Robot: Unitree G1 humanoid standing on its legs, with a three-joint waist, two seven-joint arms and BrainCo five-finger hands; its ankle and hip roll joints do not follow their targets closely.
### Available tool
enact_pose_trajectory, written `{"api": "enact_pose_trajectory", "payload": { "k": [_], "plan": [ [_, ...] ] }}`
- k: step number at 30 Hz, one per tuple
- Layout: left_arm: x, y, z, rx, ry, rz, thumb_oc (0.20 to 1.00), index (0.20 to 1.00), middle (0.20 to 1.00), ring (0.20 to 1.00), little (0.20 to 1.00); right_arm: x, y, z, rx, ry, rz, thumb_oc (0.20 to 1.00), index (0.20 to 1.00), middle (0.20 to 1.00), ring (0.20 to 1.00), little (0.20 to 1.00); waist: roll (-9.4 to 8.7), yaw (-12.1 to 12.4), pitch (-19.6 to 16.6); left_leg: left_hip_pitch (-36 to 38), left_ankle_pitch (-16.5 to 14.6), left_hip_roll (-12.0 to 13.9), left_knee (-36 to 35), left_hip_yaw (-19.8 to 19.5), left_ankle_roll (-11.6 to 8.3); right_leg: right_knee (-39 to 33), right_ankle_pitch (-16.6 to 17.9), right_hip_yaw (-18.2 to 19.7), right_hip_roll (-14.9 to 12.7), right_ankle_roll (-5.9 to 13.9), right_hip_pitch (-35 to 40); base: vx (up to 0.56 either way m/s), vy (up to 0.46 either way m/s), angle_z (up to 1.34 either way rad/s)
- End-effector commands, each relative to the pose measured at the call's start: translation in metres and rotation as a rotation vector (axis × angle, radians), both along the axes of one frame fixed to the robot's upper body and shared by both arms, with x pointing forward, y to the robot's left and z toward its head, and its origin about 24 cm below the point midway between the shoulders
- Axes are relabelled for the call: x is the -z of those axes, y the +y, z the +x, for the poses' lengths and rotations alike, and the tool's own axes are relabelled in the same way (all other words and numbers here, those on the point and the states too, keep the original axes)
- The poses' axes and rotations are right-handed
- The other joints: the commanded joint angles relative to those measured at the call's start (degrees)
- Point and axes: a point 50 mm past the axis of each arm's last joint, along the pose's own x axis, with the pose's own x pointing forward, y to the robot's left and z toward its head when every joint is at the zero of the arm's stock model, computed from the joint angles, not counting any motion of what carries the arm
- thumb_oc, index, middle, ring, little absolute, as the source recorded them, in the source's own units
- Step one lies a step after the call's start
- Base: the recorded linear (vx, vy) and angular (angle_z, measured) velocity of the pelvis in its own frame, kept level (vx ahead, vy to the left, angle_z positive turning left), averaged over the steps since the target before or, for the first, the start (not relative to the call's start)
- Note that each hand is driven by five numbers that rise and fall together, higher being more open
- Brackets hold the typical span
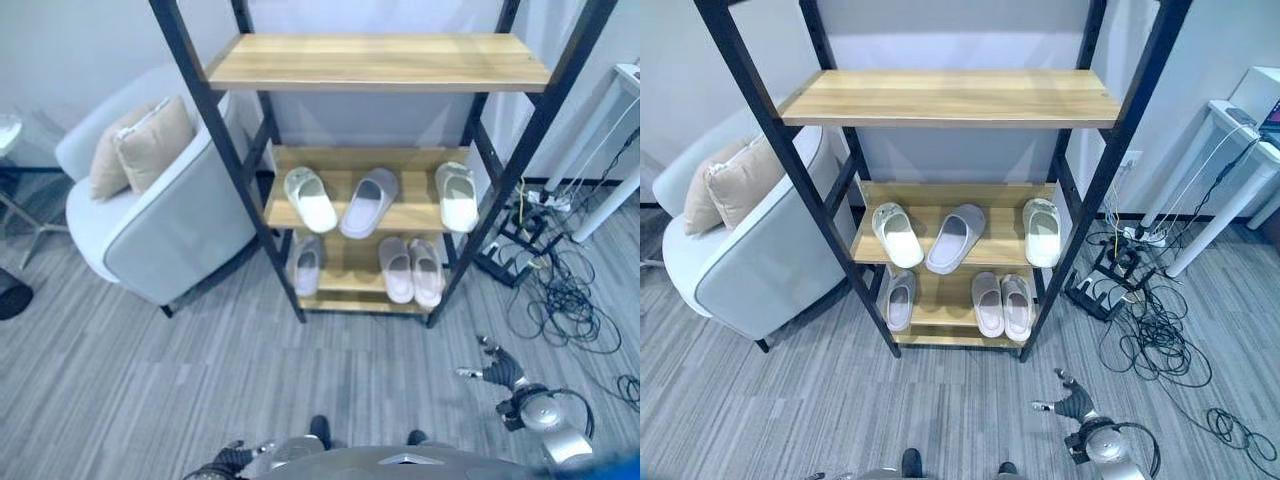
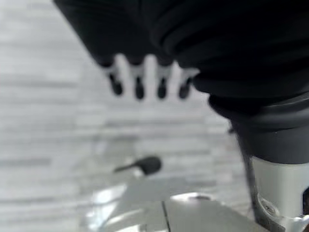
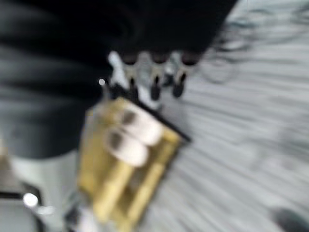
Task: Arrange the slippers neatly on the shoe rack.
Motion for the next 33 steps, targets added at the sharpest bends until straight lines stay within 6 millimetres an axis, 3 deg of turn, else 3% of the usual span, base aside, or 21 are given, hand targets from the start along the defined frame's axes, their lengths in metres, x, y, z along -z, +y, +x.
{"api": "enact_pose_trajectory", "payload": {
  "k": [1,2,7,17,19,20,23,27,29,32,33],
  "plan": [
    [-0.004,0.003,0.026,0.062,-0.067,0.018,1.0,1.0,1.0,1.0,1.0,-0.046,0.015,0.043,-0.066,-0.276,0.039,1.0,1.0,1.0,1.0,1.0,-2.77,0.56,2.76,-0.59,-7.28,1.57,4.69,-3.21,-1.53,5.94,-3.77,-0.07,-4.09,3.11,-0.8,0.0,0.0,0.0],
    [-0.003,-0.001,0.024,0.075,-0.056,0.009,1.0,1.0,1.0,1.0,1.0,-0.063,0.022,0.053,-0.098,-0.357,0.046,1.0,1.0,1.0,1.0,1.0,-2.69,0.71,2.63,-0.37,-7.33,1.5,4.51,-3.37,-1.51,5.65,-3.78,-0.16,-4.0,3.07,-0.51,0.0,0.0,0.0],
    [-0.001,-0.008,0.021,0.127,-0.034,0.002,1.0,1.0,1.0,1.0,1.0,-0.082,0.025,0.074,-0.09,-0.449,0.029,1.0,1.0,1.0,1.0,1.0,-2.79,1.65,2.27,0.04,-7.43,1.37,4.0,-3.77,-1.36,5.04,-3.78,-0.54,-3.77,2.97,0.09,0.02,0.01,0.0],
    [-0.001,-0.002,0.014,0.23,0.013,0.036,1.0,1.0,1.0,1.0,1.0,-0.123,-0.014,0.115,0.139,-0.616,-0.014,1.0,1.0,1.0,1.0,1.0,-3.37,4.52,3.18,-1.14,-7.2,1.03,3.18,-5.07,-1.2,4.51,-3.66,-1.63,-3.79,3.3,-0.24,0.01,0.011,0.07],
    [-0.002,-0.001,0.021,0.261,0.001,0.044,1.0,1.0,1.0,1.0,1.0,-0.14,-0.022,0.13,0.196,-0.67,-0.016,1.0,1.0,1.0,1.0,1.0,-3.21,5.15,4.73,-3.14,-6.99,0.86,3.97,-5.53,-1.16,5.13,-3.59,-1.8,-4.02,3.32,-1.88,-0.16,0.005,0.07],
    [-0.004,0.0,0.031,0.282,-0.021,0.057,1.0,1.0,1.0,1.0,1.0,-0.159,-0.022,0.144,0.216,-0.724,-0.015,1.0,1.0,1.0,1.0,1.0,-2.94,5.64,6.65,-5.76,-6.66,0.76,5.14,-5.94,-1.21,5.81,-3.38,-1.65,-4.31,3.28,-4.0,-0.24,0.023,0.0],
    [-0.006,-0.002,0.043,0.305,-0.052,0.064,1.0,1.0,1.0,1.0,1.0,-0.18,-0.021,0.157,0.22,-0.784,-0.017,1.0,1.0,1.0,1.0,1.0,-2.31,5.9,8.51,-8.73,-6.43,0.74,6.69,-6.43,-1.22,7.0,-3.16,-1.66,-4.63,3.13,-6.7,-0.15,0.021,0.02],
    [-0.015,-0.007,0.078,0.324,-0.159,0.076,1.0,1.0,1.0,1.0,1.0,-0.244,-0.013,0.182,0.196,-0.954,-0.017,1.0,1.0,1.0,1.0,1.0,-0.94,6.33,12.14,-15.22,-5.82,0.53,9.99,-7.39,-1.25,10.21,-2.76,-0.81,-5.36,2.69,-12.93,-0.16,0.043,0.07],
    [-0.016,-0.008,0.082,0.32,-0.172,0.077,1.0,1.0,1.0,1.0,1.0,-0.25,-0.009,0.184,0.186,-0.97,-0.008,1.0,1.0,1.0,1.0,1.0,-0.8,6.26,12.39,-16.09,-5.82,0.52,10.44,-7.4,-1.26,10.69,-2.83,-0.71,-5.47,2.63,-13.67,-0.02,0.012,0.02],
    [-0.022,-0.01,0.101,0.31,-0.234,0.078,1.0,1.0,1.0,1.0,1.0,-0.281,0.012,0.191,0.115,-1.059,0.006,1.0,1.0,1.0,1.0,1.0,-0.45,6.56,13.69,-18.09,-5.83,0.5,11.73,-7.91,-1.43,11.83,-3.17,-0.63,-5.73,2.47,-15.32,-0.02,0.008,0.06],
    [-0.022,-0.01,0.101,0.31,-0.235,0.077,1.0,1.0,1.0,1.0,1.0,-0.281,0.012,0.191,0.114,-1.06,0.006,1.0,1.0,1.0,1.0,1.0,-0.44,6.51,13.71,-18.17,-5.86,0.51,11.81,-7.93,-1.43,11.88,-3.19,-0.63,-5.73,2.47,-15.38,0.02,0.001,-0.03]
  ]
}}
